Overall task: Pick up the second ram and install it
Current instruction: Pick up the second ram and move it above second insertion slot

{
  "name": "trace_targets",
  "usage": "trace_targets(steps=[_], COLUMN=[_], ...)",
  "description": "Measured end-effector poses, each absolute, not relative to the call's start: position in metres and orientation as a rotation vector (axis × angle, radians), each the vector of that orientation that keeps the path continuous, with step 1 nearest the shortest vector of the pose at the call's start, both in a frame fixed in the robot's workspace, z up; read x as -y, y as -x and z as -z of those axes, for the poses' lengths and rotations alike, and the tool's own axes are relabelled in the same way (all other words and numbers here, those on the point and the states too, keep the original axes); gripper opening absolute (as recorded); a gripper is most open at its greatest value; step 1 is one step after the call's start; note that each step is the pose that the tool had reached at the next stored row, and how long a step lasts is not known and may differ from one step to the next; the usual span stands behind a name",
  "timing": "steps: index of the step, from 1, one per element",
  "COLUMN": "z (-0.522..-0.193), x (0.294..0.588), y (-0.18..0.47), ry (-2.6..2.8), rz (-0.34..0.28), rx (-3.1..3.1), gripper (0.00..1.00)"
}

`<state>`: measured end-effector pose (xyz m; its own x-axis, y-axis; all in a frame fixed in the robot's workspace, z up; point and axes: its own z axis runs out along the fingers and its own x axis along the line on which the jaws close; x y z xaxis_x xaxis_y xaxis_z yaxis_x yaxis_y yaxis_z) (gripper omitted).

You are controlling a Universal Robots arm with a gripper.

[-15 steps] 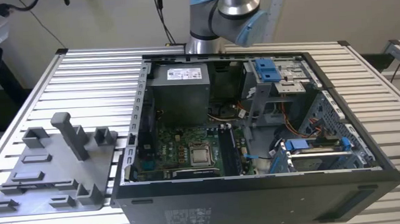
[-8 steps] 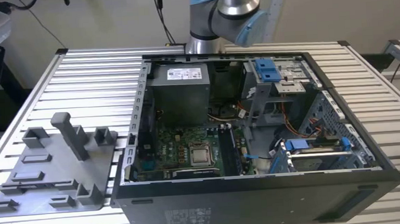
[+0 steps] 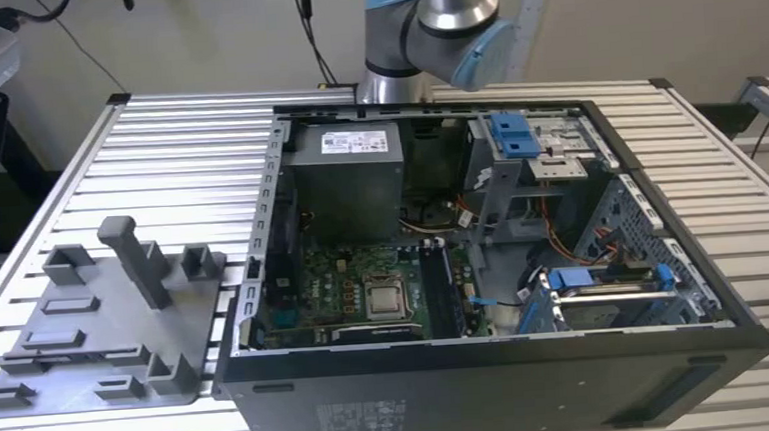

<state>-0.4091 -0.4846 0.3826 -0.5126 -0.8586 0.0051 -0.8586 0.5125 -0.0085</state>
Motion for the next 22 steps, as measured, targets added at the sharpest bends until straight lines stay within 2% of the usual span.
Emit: trace_targets(steps=[22], z=[-0.3778], x=[0.4845], y=[0.4095], ry=[-1.974], rz=[-0.015], rx=[2.446], gripper=[0.11])
